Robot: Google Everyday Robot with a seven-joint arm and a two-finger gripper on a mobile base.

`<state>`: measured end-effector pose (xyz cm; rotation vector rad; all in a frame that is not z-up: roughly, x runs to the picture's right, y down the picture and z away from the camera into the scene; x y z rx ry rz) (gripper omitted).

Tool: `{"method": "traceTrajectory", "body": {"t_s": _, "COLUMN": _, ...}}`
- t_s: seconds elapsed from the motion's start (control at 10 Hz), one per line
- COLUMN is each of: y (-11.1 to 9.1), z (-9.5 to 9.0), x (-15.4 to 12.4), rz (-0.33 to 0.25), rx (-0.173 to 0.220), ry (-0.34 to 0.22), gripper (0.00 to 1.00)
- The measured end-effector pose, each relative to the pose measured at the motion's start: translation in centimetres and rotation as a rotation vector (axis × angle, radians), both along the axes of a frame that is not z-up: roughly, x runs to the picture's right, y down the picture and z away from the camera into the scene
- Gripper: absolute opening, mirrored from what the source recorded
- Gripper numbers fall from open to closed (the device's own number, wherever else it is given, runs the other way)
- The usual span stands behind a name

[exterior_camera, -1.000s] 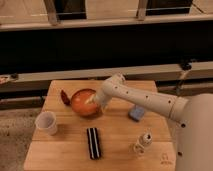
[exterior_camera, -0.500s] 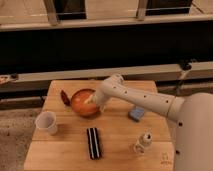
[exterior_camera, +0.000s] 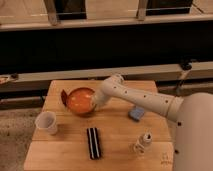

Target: Drag the ceramic bowl in a circle

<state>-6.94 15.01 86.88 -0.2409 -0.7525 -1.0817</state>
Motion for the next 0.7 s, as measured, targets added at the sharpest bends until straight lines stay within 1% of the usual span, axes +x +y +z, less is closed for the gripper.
{"method": "traceTrajectory", "body": {"t_s": 0.1, "y": -0.04, "z": 0.01, "x": 0.10, "rz": -0.002, "rx": -0.006, "ry": 0.000, "gripper": 0.01}}
{"method": "traceTrajectory", "body": {"t_s": 0.2, "y": -0.11, "z": 0.02, "x": 0.19, "rz": -0.005, "rx": -0.009, "ry": 0.000, "gripper": 0.00}}
{"method": "traceTrajectory", "body": {"t_s": 0.7, "y": -0.99, "z": 0.39, "x": 0.63, "rz": -0.013, "rx": -0.001, "ry": 0.025, "gripper": 0.00}}
